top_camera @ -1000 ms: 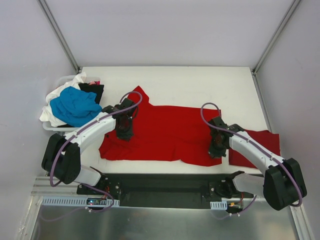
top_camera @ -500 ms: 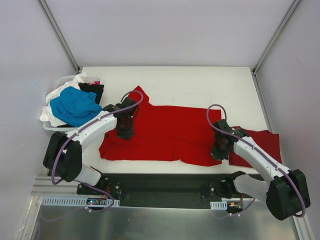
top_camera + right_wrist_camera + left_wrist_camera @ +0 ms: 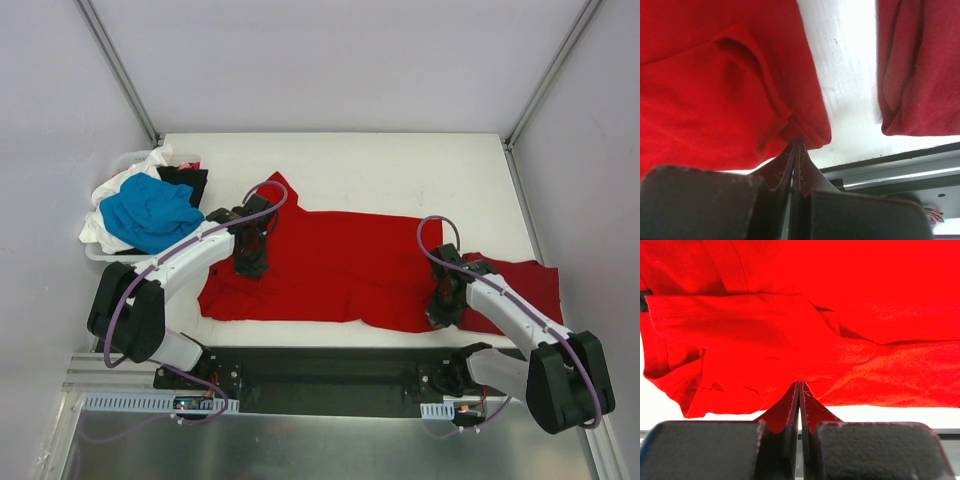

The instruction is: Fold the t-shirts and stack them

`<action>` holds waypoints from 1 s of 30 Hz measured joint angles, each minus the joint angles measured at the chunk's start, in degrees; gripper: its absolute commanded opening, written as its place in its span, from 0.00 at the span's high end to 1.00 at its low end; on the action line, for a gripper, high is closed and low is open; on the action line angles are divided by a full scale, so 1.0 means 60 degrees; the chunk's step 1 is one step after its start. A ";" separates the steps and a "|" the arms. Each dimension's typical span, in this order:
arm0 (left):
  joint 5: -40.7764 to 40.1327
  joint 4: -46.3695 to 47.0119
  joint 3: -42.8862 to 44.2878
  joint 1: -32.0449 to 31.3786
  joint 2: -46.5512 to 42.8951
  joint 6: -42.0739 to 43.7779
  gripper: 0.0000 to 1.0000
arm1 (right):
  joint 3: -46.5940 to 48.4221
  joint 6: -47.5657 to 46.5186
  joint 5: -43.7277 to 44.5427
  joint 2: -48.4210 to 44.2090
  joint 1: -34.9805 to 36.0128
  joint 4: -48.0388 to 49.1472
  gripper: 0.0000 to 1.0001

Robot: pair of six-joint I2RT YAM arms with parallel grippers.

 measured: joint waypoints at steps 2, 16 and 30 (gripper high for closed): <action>0.0000 -0.0004 0.0000 0.0000 0.0000 0.0000 1.00 | -0.0004 -0.0004 0.0022 0.0302 0.0000 0.0044 0.99; 0.0000 -0.0015 0.0306 0.0000 0.0291 0.0022 1.00 | 0.0725 0.0273 0.1537 0.0969 0.0000 -0.1166 0.99; 0.0000 -0.0018 0.0393 0.0000 0.0372 0.0029 1.00 | 0.1486 0.0233 0.1239 0.0597 0.0004 -0.1355 0.99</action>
